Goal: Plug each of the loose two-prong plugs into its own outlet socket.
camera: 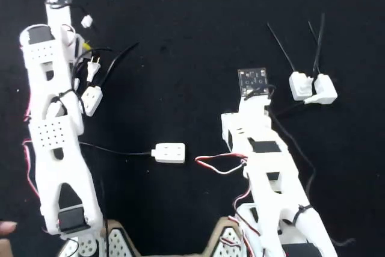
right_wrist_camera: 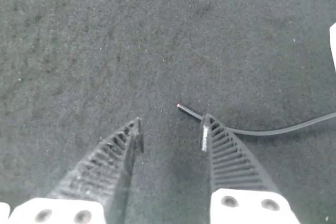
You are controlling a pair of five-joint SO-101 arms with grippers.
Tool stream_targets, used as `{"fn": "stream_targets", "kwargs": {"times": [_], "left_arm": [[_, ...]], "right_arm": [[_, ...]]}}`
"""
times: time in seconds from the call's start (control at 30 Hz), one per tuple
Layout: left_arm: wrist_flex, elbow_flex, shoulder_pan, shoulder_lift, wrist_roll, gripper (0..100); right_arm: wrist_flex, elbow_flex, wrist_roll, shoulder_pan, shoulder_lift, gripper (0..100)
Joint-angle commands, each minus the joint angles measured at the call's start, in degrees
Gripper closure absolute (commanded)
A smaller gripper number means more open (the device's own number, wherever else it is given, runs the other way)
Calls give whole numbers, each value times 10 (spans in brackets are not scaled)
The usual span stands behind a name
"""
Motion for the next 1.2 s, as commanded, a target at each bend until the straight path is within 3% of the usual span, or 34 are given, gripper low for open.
{"fn": "stream_targets", "kwargs": {"times": [0.0,0.4,0.47,0.57,0.73,0.87,1.17], "left_arm": [[-34,-124,6,53,-4,744],[-60,-182,-1,135,0,746],[-60,-182,-1,135,0,800],[-60,-182,0,135,1,969],[-51,-182,2,128,7,973],[0,-225,-1,123,46,971],[121,-218,2,19,48,971]], "right_arm": [[-15,-33,-4,-7,-19,832],[-15,-33,-4,-7,-19,832],[-15,-33,-4,-7,-19,832],[-15,-33,-4,-7,-19,832],[-15,-33,-3,-7,-19,832],[-15,-33,-3,-7,-19,832],[-15,-33,-3,-7,-19,832]]}}
